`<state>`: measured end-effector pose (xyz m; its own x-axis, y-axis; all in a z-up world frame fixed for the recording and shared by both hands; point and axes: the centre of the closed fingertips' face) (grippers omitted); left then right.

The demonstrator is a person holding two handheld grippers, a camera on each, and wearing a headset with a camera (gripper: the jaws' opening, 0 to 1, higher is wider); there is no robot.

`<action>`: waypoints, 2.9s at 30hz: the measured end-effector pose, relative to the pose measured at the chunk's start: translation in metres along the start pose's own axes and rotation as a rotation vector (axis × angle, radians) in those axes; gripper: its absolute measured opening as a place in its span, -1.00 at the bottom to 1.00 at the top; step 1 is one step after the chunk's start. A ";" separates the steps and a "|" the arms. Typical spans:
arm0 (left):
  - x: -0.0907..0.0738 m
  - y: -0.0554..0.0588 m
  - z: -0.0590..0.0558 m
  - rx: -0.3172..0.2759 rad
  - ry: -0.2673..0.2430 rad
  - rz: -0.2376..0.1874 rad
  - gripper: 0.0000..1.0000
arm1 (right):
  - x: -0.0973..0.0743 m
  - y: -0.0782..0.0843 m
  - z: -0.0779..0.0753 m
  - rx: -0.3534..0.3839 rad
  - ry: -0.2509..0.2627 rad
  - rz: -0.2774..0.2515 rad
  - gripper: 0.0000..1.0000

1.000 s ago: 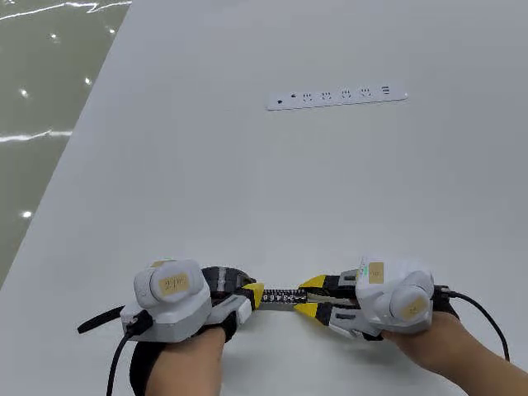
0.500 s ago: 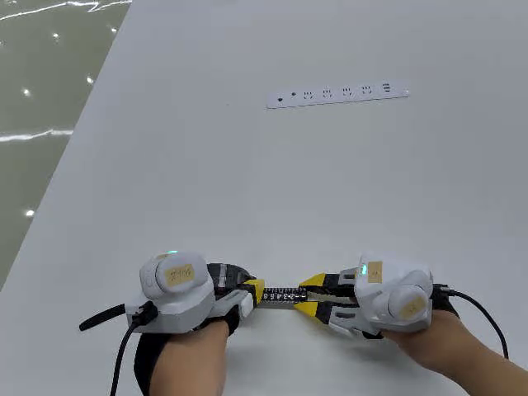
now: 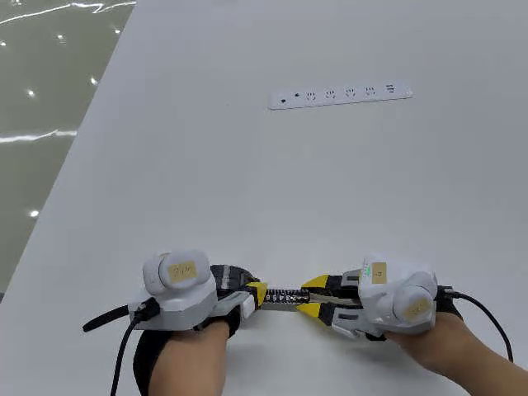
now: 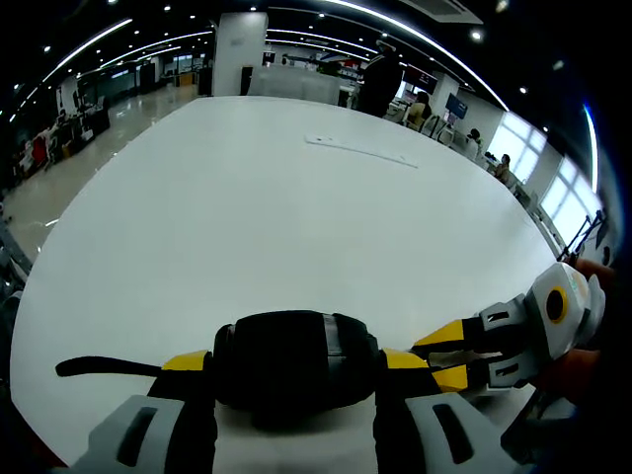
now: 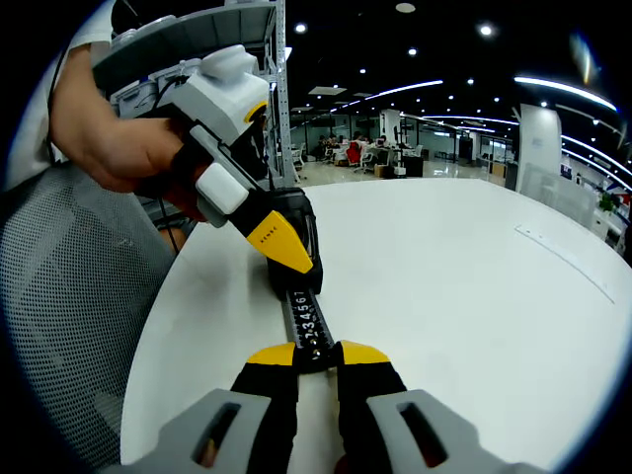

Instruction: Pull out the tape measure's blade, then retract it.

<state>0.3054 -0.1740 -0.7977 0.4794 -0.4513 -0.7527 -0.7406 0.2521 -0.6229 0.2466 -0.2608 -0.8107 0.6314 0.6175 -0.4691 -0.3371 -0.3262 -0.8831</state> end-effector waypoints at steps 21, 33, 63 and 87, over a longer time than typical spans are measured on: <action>-0.001 0.000 0.000 -0.045 0.016 -0.012 0.23 | 0.017 -0.008 0.004 0.039 -0.061 -0.018 -0.78; 0.000 0.000 0.002 -0.063 0.022 -0.014 0.23 | 0.027 -0.013 0.009 0.044 -0.067 -0.027 -0.80; -0.003 -0.001 0.005 -0.068 0.033 -0.025 0.25 | 0.049 -0.025 0.018 0.001 -0.088 -0.017 -0.77; -0.010 0.000 0.005 -0.054 0.093 -0.057 0.24 | 0.040 -0.023 0.017 0.023 -0.083 0.007 -0.55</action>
<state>0.3032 -0.1657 -0.7911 0.4773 -0.5418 -0.6919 -0.7388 0.1788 -0.6497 0.2675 -0.2162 -0.8089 0.5694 0.6726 -0.4727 -0.3575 -0.3151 -0.8791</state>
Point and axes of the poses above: the centre of the closed fingertips' face, and the gripper's own axes: x roughly forward along the fingers, z roughly to its left, y roughly out of its underside, and after that the axes turned 5 degrees about y, right-handed
